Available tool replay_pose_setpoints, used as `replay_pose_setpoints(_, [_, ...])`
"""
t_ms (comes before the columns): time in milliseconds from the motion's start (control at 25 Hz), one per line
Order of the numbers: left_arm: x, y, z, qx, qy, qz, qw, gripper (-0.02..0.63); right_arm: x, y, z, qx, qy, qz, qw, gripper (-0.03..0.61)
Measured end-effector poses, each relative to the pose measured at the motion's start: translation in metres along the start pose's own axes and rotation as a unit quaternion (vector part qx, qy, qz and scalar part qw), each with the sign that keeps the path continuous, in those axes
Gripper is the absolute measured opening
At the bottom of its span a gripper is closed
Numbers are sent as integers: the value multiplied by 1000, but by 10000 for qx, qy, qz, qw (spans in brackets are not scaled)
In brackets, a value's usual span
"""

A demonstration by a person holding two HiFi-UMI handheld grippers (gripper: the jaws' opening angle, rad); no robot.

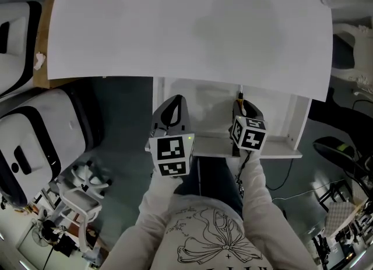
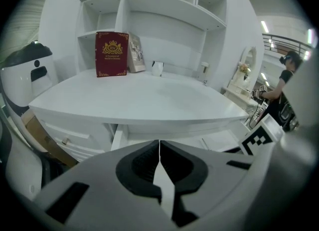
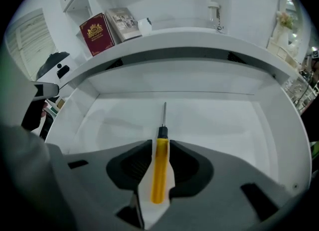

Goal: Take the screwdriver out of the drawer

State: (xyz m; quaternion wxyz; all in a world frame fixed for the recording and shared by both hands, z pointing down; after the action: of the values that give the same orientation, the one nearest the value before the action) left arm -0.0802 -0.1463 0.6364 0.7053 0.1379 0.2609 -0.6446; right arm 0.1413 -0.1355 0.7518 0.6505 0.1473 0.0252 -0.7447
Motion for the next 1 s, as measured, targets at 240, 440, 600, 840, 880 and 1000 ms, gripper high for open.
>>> replay_pose_setpoints(240, [-6,-2,3,-16,-64,-84,9999,8,-3,3,9,-92,-192,-23,9998,82])
replay_pose_setpoints(440, [-6,-3,3,-64,-43,-155,9998,8,0,3,10,-182,-317,-88,9993,77])
replay_pose_setpoints(600, [-3,-2,-2,-99,23,-170,9998,8,1,4,9,-55,-428,64,9990,74])
replay_pose_setpoints(840, [6,-4,-18,-121,209,-178,9996,8,-5,0,-5,129,-627,202,9977,72])
replay_pose_setpoints(880, [7,-4,-22,-112,246,-179,9995,8,-6,-2,-9,155,-636,188,9977,72])
replay_pose_setpoints(1000, [13,-2,-34,-88,345,-199,9992,8,-8,-8,-26,219,-592,157,9979,72])
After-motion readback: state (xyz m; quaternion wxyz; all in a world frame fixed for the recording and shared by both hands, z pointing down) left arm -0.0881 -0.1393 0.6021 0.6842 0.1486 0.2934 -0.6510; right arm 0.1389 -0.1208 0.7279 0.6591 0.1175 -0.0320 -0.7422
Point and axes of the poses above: the fingertips, and each gripper's own axes: z forward along the fingers, y to its right, x out of its top, the point moved 5 cm from there along -z, backward along the fingers, and after that the axes turned 8 degrees about -y, right-handed, at the moved point
